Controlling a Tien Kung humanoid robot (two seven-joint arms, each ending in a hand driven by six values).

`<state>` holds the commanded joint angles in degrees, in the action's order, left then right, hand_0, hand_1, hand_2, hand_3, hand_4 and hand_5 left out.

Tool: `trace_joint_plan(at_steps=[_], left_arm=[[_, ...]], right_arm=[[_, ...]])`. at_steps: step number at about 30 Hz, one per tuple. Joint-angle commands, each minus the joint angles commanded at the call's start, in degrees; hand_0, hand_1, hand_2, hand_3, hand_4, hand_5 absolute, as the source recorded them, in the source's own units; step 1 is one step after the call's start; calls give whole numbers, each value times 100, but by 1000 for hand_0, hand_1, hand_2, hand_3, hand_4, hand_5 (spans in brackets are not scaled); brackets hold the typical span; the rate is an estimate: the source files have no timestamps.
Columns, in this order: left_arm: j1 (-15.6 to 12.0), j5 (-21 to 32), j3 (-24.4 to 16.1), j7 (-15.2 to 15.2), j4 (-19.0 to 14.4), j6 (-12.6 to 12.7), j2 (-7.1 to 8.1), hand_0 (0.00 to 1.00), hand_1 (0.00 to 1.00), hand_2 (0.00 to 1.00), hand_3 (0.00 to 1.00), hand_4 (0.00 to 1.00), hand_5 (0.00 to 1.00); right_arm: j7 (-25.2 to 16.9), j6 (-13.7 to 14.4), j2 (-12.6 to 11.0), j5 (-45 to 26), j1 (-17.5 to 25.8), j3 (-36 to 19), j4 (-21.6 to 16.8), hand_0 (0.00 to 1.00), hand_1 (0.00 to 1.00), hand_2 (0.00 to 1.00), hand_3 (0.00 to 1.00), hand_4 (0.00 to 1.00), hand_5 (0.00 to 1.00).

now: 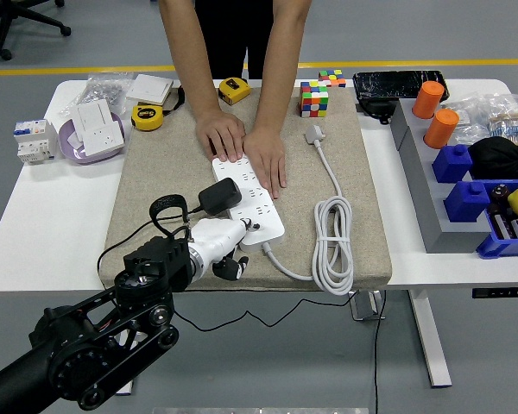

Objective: Pick up the plug,place it near the board,insert it into the board,press the button

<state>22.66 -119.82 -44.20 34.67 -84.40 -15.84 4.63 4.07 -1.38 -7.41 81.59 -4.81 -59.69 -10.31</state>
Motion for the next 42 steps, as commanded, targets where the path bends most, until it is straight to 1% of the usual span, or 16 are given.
trace_joint_plan(at_steps=[6, 18, 24, 30, 42], left_arm=[[25, -30, 11, -42, -6, 59, -55, 141, 29, 169, 898, 523, 2], [52, -53, 30, -89, 188, 99, -80, 142, 29, 169, 894, 531, 2], [59, -65, 34, -96, 232, 103, -94, 143, 28, 169, 891, 534, 2], [68, -60, 49, -88, 267, 81, -93, 143, 27, 169, 888, 539, 2], [64, -22, 83, -3, 320, -59, -69, 143, 27, 169, 881, 536, 2]], right_arm=[[4, -1, 1, 9, -3, -11, 0, 823, 724, 702, 638, 943, 611], [5, -3, -3, 20, 6, -20, 0, 822, 724, 701, 639, 942, 610], [2, -1, -3, 9, 5, -9, 0, 822, 725, 701, 638, 942, 610], [3, -2, -6, 13, 4, -11, 0, 822, 725, 702, 638, 942, 610], [1, -3, -6, -3, 13, 15, 0, 822, 724, 701, 638, 942, 609]])
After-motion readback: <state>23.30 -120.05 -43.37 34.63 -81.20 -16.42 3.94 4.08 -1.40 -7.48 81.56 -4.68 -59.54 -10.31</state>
